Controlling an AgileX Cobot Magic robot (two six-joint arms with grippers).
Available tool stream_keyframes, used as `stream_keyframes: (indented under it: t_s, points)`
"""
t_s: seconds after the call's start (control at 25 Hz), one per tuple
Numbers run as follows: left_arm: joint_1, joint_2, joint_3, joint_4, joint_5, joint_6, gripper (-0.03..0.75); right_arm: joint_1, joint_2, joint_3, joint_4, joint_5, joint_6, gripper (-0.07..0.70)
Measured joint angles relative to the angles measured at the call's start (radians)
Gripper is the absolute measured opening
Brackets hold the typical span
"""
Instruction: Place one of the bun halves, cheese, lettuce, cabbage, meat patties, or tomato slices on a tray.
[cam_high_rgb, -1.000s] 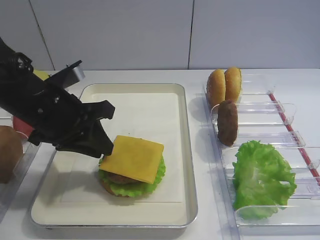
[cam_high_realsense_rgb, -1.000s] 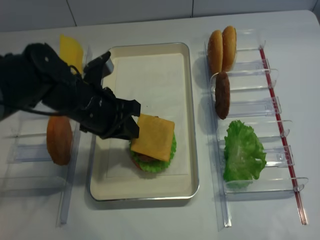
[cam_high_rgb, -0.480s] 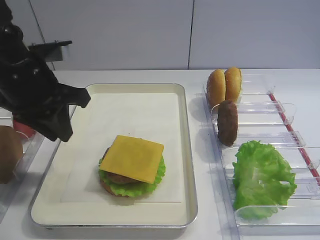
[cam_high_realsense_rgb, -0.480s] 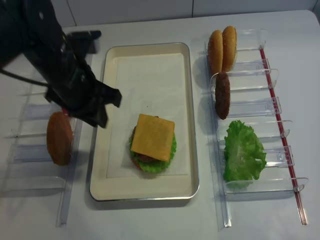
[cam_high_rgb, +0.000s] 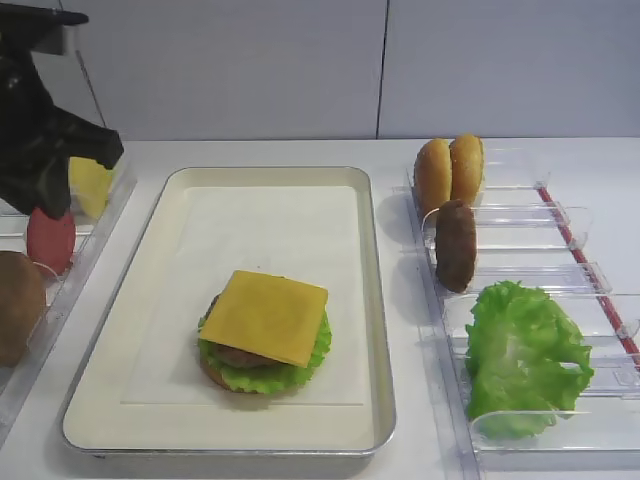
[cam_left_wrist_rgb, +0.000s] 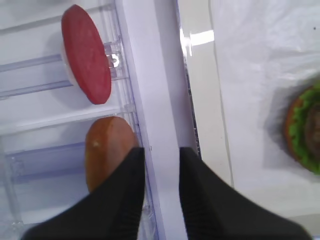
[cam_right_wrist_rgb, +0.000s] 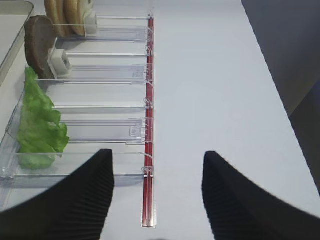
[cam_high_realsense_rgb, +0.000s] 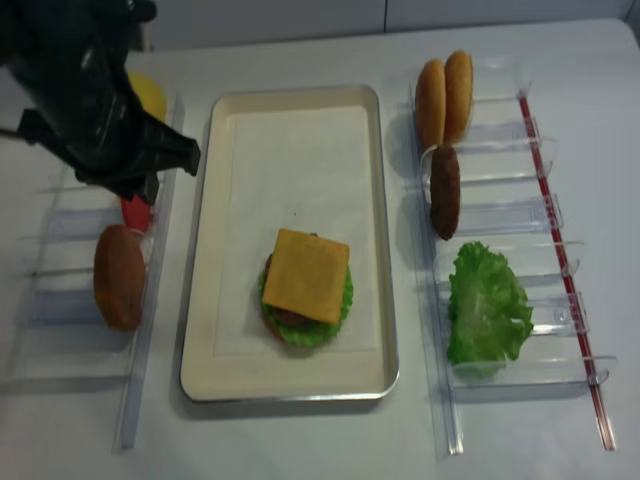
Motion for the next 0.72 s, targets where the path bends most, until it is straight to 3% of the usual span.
stream_keyframes:
  t_s: [0.28, 0.72]
  points:
    - [0.0, -0.218, 0.023, -0.006, 0.005, -0.004, 0.181, 0.0, 0.0, 0.0, 0.0, 0.0, 0.0, 0.435]
    - [0.0, -0.695, 0.313, -0.006, 0.028, -0.005, 0.181, 0.0, 0.0, 0.0, 0.0, 0.0, 0.0, 0.435]
